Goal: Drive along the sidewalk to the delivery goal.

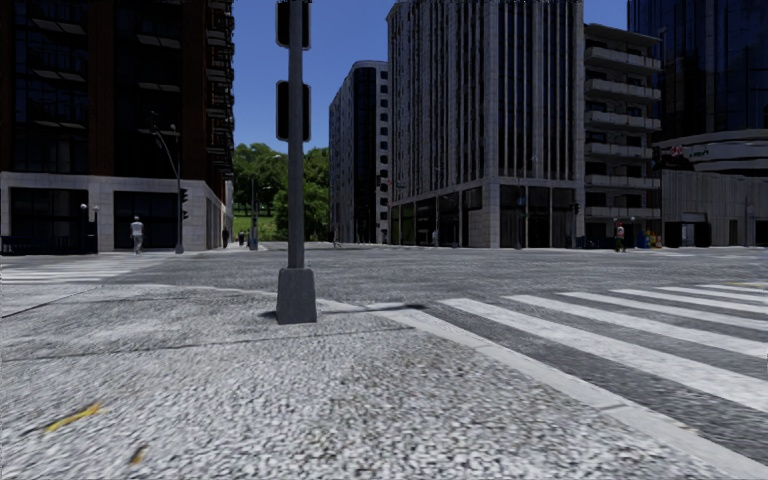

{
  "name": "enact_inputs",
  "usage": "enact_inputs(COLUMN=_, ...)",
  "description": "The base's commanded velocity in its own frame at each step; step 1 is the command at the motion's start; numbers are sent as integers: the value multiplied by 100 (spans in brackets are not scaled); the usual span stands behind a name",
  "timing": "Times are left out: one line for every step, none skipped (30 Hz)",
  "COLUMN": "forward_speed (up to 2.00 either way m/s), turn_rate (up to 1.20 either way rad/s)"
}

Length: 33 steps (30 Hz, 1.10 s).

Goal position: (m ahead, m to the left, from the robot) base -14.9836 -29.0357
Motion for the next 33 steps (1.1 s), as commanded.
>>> enact_inputs(forward_speed=167, turn_rate=-45)
enact_inputs(forward_speed=167, turn_rate=-45)
enact_inputs(forward_speed=167, turn_rate=-45)
enact_inputs(forward_speed=168, turn_rate=-45)
enact_inputs(forward_speed=168, turn_rate=-45)
enact_inputs(forward_speed=170, turn_rate=-47)
enact_inputs(forward_speed=172, turn_rate=-49)
enact_inputs(forward_speed=172, turn_rate=-56)
enact_inputs(forward_speed=172, turn_rate=-60)
enact_inputs(forward_speed=172, turn_rate=-60)
enact_inputs(forward_speed=172, turn_rate=-62)
enact_inputs(forward_speed=173, turn_rate=-62)
enact_inputs(forward_speed=174, turn_rate=-62)
enact_inputs(forward_speed=176, turn_rate=-62)
enact_inputs(forward_speed=176, turn_rate=-62)
enact_inputs(forward_speed=176, turn_rate=-62)
enact_inputs(forward_speed=176, turn_rate=-62)
enact_inputs(forward_speed=176, turn_rate=-62)
enact_inputs(forward_speed=176, turn_rate=-62)
enact_inputs(forward_speed=176, turn_rate=-62)
enact_inputs(forward_speed=177, turn_rate=-64)
enact_inputs(forward_speed=177, turn_rate=-64)
enact_inputs(forward_speed=177, turn_rate=-66)
enact_inputs(forward_speed=177, turn_rate=-66)
enact_inputs(forward_speed=177, turn_rate=-66)
enact_inputs(forward_speed=177, turn_rate=-66)
enact_inputs(forward_speed=177, turn_rate=-66)
enact_inputs(forward_speed=177, turn_rate=-66)
enact_inputs(forward_speed=177, turn_rate=-66)
enact_inputs(forward_speed=177, turn_rate=-66)
enact_inputs(forward_speed=177, turn_rate=-66)
enact_inputs(forward_speed=177, turn_rate=-66)
enact_inputs(forward_speed=177, turn_rate=-66)
